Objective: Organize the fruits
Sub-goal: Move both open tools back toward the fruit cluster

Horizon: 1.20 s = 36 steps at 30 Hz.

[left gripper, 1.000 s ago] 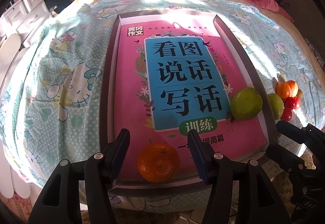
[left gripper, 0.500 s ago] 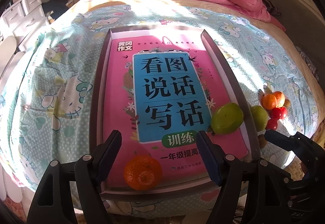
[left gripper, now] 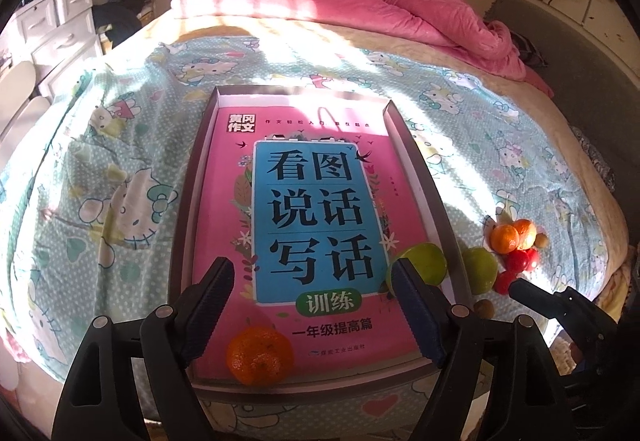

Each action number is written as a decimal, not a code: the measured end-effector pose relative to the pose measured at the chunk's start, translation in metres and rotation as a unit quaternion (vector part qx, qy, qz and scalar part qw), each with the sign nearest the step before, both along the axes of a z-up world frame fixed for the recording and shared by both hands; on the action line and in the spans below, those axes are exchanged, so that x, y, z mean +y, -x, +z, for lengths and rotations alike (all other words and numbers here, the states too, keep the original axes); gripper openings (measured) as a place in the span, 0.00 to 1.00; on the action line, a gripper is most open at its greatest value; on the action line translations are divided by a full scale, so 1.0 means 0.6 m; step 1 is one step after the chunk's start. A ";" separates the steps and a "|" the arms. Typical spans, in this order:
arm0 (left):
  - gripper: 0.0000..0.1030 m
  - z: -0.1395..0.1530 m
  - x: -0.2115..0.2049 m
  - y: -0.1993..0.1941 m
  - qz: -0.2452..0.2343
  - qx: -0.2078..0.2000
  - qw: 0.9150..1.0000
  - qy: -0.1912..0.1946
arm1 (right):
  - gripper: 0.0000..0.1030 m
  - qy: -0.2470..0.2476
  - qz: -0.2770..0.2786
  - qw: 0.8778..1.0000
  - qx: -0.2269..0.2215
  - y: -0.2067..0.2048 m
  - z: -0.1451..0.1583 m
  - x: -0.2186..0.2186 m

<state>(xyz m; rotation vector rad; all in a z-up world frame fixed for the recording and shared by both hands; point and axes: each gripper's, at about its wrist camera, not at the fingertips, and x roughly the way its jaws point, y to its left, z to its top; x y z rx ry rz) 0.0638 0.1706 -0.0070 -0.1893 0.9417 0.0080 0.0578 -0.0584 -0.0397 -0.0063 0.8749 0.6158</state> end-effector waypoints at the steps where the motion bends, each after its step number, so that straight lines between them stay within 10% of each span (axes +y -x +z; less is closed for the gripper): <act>1: 0.80 0.002 -0.001 0.000 0.001 -0.003 1.000 0.004 | 0.68 0.000 -0.001 1.000 -0.002 0.000 0.001 -0.002; 36: 0.80 0.042 -0.104 0.008 -0.071 -0.043 0.996 0.009 | 0.72 -0.026 -0.126 0.991 -0.046 -0.018 0.078 -0.174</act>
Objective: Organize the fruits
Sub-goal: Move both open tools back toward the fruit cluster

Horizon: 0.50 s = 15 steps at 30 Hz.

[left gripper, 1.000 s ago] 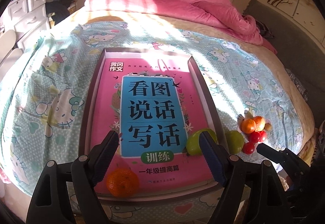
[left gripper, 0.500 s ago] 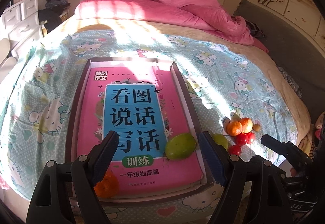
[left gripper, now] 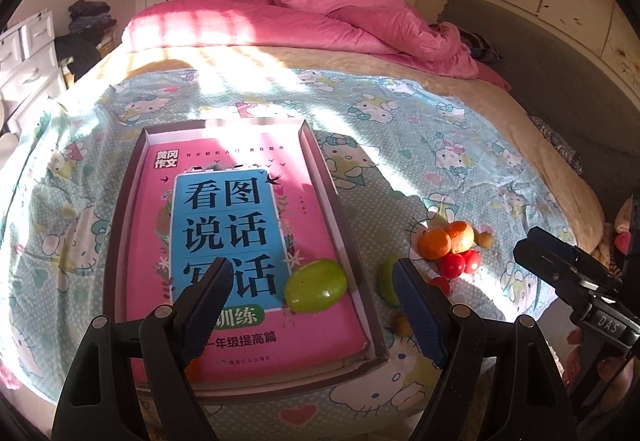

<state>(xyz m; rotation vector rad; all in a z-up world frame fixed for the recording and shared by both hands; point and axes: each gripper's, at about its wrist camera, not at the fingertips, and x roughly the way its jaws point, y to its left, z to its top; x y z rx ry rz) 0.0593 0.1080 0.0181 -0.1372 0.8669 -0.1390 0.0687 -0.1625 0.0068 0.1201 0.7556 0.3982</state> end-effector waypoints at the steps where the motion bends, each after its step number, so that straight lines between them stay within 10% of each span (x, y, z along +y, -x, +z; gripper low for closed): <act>1: 0.80 0.000 -0.005 0.001 -0.004 -0.001 1.000 -0.002 | 0.72 -0.001 -0.004 1.000 0.000 0.000 0.001 -0.006; 15: 0.80 -0.008 -0.066 0.007 -0.055 0.002 0.998 -0.030 | 0.72 -0.005 -0.039 0.999 0.006 -0.006 -0.003 -0.053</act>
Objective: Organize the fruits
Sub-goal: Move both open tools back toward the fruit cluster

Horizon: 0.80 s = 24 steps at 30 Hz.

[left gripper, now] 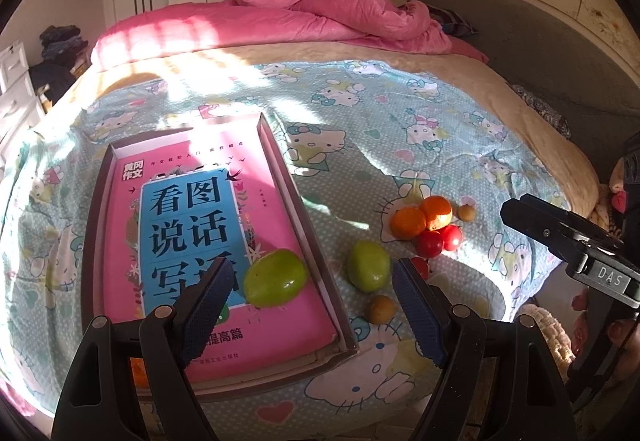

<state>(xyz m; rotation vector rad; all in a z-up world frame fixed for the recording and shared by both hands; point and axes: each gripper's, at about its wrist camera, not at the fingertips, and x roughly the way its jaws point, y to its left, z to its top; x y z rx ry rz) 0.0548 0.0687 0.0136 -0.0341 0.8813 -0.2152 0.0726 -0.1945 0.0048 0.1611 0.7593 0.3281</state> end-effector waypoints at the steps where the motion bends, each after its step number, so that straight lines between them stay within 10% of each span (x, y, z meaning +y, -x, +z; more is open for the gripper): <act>1: 0.80 0.000 -0.003 0.001 -0.002 0.001 1.000 -0.001 | 0.72 0.000 -0.001 1.000 0.002 0.000 -0.001 -0.002; 24: 0.80 -0.027 -0.087 0.002 -0.065 0.030 0.997 -0.025 | 0.72 0.005 0.010 0.999 0.043 0.025 -0.055 -0.010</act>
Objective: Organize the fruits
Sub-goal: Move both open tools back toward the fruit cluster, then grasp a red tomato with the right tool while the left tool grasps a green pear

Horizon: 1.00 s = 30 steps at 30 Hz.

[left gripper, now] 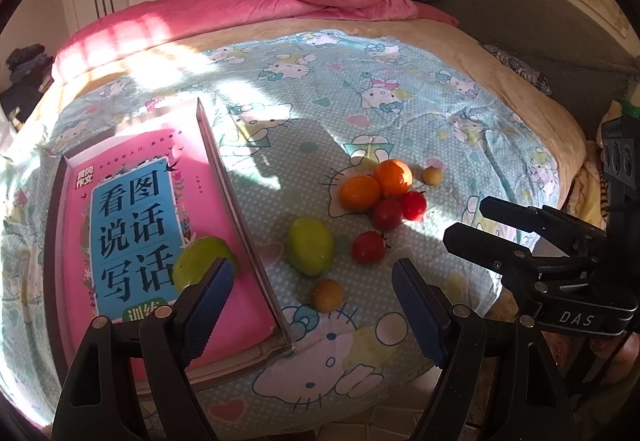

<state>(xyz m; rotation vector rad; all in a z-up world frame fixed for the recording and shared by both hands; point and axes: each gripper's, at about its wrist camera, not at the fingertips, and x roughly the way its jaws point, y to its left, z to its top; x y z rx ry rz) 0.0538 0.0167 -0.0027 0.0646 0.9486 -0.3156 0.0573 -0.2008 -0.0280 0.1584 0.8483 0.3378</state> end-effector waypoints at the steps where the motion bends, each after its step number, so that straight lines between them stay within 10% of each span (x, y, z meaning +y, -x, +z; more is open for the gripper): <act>1: 0.80 -0.001 -0.002 -0.001 -0.002 0.001 1.000 -0.002 | 0.72 0.000 0.002 1.000 0.002 0.000 -0.002 0.001; 11: 0.80 -0.020 -0.008 -0.029 -0.003 0.032 0.999 -0.008 | 0.72 0.003 0.007 1.000 0.025 -0.005 -0.035 0.000; 23: 0.43 -0.035 -0.042 -0.071 -0.034 0.065 0.997 -0.011 | 0.72 0.014 0.018 0.999 0.041 -0.010 -0.062 0.020; 30: 0.41 -0.058 -0.052 -0.093 -0.030 0.100 0.994 -0.037 | 0.68 0.020 0.025 0.999 0.041 -0.016 -0.072 0.031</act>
